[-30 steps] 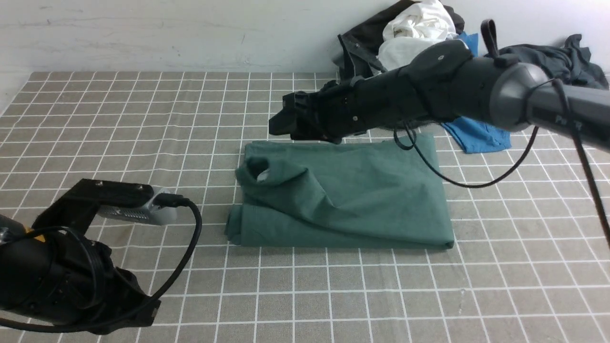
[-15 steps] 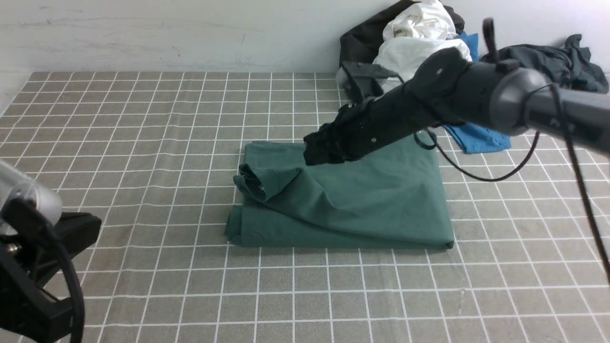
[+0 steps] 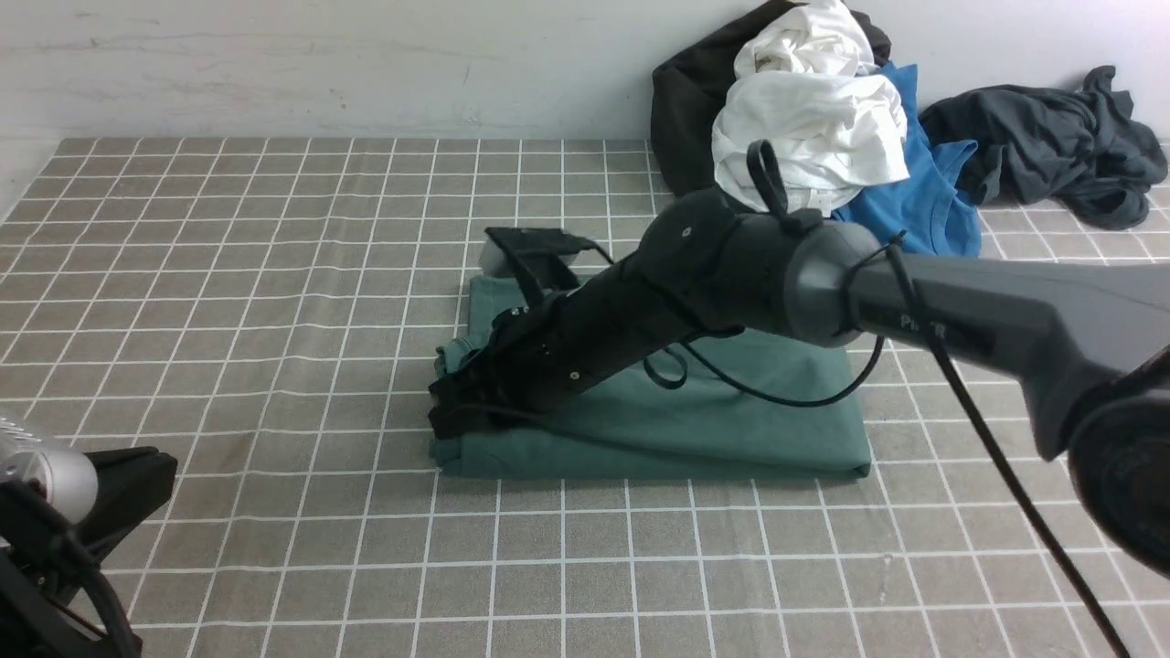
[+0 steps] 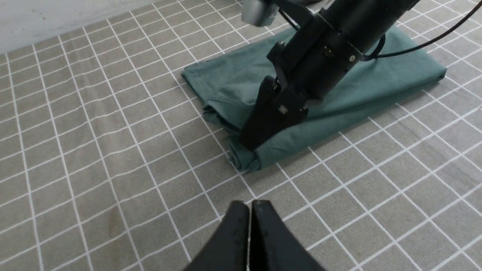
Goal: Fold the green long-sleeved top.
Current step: Use the right arm to drag the right edge of the fabric to the left and folds it over the left edge
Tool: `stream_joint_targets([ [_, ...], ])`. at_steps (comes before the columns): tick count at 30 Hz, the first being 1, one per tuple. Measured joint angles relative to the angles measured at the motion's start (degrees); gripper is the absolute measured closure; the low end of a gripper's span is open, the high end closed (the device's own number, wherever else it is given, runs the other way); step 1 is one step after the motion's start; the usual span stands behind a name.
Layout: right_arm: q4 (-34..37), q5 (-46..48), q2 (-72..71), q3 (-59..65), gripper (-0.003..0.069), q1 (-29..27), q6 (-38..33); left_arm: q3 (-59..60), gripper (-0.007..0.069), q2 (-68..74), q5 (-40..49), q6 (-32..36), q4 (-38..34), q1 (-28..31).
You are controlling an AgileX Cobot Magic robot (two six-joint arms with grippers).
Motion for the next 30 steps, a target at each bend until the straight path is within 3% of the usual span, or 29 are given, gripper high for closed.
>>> stream_joint_targets([
  [13, -17.62, -6.77, -9.78, 0.00, 0.0673, -4.64, -0.03, 0.00, 0.0632, 0.00, 0.05, 0.00, -0.68, 0.00],
  [17, -23.39, -5.66, -9.50, 0.00, 0.0673, -2.52, -0.09, 0.00, 0.0632, 0.00, -0.13, 0.00, -1.46, 0.00],
  [23, -41.82, -4.93, -9.50, 0.00, 0.0662, 6.04, -5.09, 0.00, 0.0632, 0.00, -1.03, 0.00, -1.52, 0.00],
  [27, -53.66, -5.77, -8.97, 0.00, 0.0582, 11.07, -7.95, 0.00, 0.0632, 0.00, -1.09, 0.00, -1.52, 0.00],
  [30, -57.88, -7.12, -7.93, 0.00, 0.0508, 12.23, -7.29, 0.00, 0.0632, 0.00, -1.14, 0.00, -1.58, 0.00],
])
